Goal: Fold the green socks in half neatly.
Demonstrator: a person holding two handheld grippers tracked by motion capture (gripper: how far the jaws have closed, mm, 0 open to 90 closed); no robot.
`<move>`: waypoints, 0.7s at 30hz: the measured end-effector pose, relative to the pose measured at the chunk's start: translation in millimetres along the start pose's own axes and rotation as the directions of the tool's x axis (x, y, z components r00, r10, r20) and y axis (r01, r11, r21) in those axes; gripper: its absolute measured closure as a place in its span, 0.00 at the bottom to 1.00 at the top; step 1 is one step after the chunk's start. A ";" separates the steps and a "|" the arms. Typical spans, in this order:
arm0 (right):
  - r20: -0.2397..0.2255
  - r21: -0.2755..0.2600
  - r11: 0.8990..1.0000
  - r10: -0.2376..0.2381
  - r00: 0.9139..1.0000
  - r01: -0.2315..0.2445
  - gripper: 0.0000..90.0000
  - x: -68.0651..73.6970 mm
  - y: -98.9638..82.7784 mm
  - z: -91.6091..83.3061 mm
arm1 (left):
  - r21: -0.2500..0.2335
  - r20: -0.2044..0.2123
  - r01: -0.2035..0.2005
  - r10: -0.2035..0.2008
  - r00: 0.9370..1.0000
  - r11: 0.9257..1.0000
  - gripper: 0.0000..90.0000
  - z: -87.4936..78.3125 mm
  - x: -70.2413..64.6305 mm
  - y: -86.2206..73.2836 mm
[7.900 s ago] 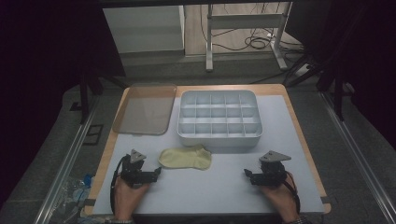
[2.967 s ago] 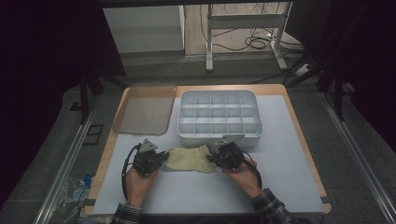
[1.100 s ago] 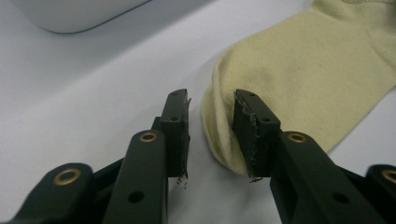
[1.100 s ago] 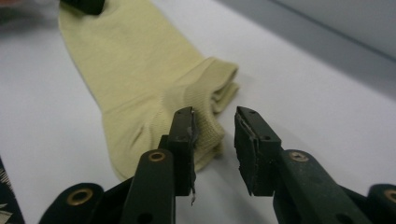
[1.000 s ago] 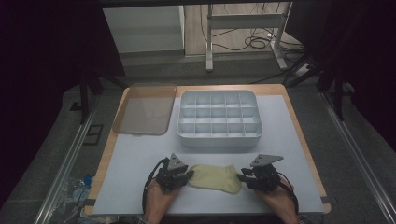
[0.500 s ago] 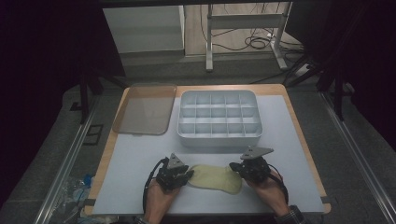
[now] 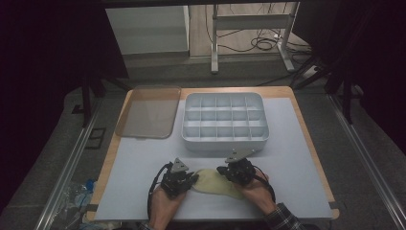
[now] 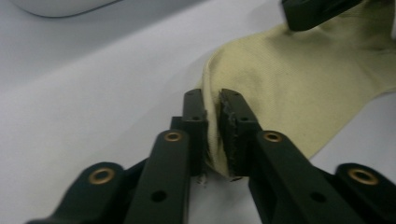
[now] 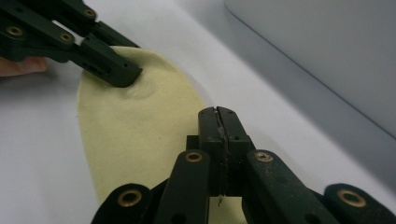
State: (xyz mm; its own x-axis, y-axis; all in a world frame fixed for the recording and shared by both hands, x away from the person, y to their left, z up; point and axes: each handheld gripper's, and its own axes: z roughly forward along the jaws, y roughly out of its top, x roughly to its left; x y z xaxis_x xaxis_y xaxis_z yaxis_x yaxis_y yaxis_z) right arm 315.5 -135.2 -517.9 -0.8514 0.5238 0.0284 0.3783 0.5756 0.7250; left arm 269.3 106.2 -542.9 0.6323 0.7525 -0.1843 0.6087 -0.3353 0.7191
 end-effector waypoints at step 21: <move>0.009 0.018 0.999 -0.044 0.999 0.043 0.99 5.8 -8.7 6.3 | 0.024 -0.025 -0.023 0.024 0.999 0.999 0.95 -4.4 -5.3 10.4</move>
State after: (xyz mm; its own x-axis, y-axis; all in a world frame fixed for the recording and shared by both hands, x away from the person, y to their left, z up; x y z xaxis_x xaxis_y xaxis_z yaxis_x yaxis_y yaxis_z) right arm 309.6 -133.1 -528.3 -0.8637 0.5039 -0.0094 0.3476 0.6092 0.7128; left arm 270.2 101.2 -531.5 0.6344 0.7583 -0.1503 0.6054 -0.3663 0.7066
